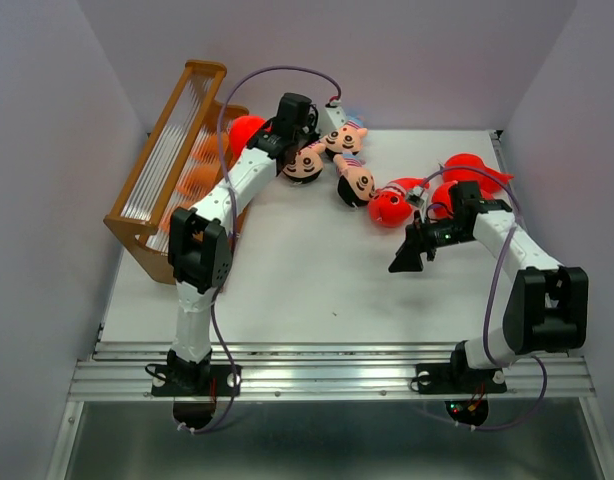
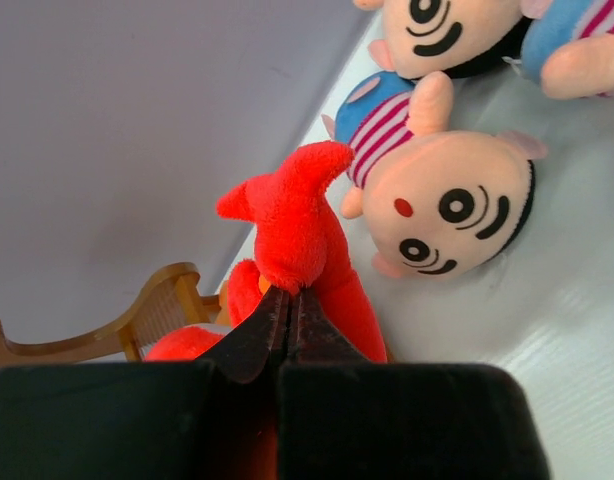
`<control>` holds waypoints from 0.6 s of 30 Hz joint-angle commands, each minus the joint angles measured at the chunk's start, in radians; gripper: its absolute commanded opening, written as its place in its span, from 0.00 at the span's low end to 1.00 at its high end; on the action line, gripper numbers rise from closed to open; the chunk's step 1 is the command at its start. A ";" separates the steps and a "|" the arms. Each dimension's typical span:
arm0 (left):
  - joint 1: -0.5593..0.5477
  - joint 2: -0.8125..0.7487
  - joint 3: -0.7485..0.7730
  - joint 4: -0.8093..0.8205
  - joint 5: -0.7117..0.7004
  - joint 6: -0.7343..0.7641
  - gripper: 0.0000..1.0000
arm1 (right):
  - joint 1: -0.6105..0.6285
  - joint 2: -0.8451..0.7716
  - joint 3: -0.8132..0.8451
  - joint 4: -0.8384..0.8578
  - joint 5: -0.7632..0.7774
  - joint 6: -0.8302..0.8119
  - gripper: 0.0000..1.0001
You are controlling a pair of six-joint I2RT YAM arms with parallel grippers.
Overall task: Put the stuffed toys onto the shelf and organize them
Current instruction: Place the stuffed toy onto shelf
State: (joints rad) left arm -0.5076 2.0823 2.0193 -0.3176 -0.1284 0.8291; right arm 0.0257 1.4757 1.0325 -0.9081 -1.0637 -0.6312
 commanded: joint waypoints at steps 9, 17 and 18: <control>0.087 0.007 0.091 0.156 0.038 0.096 0.00 | -0.006 -0.041 0.009 -0.037 -0.045 -0.044 1.00; 0.155 0.010 0.081 0.227 0.093 0.119 0.00 | -0.006 -0.040 0.009 -0.046 -0.042 -0.051 1.00; 0.168 0.007 0.069 0.245 0.101 0.131 0.00 | -0.006 -0.040 0.009 -0.046 -0.044 -0.053 1.00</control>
State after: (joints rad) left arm -0.3763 2.0998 2.0483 -0.1802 -0.0643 0.9169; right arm 0.0257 1.4590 1.0328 -0.9367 -1.0760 -0.6594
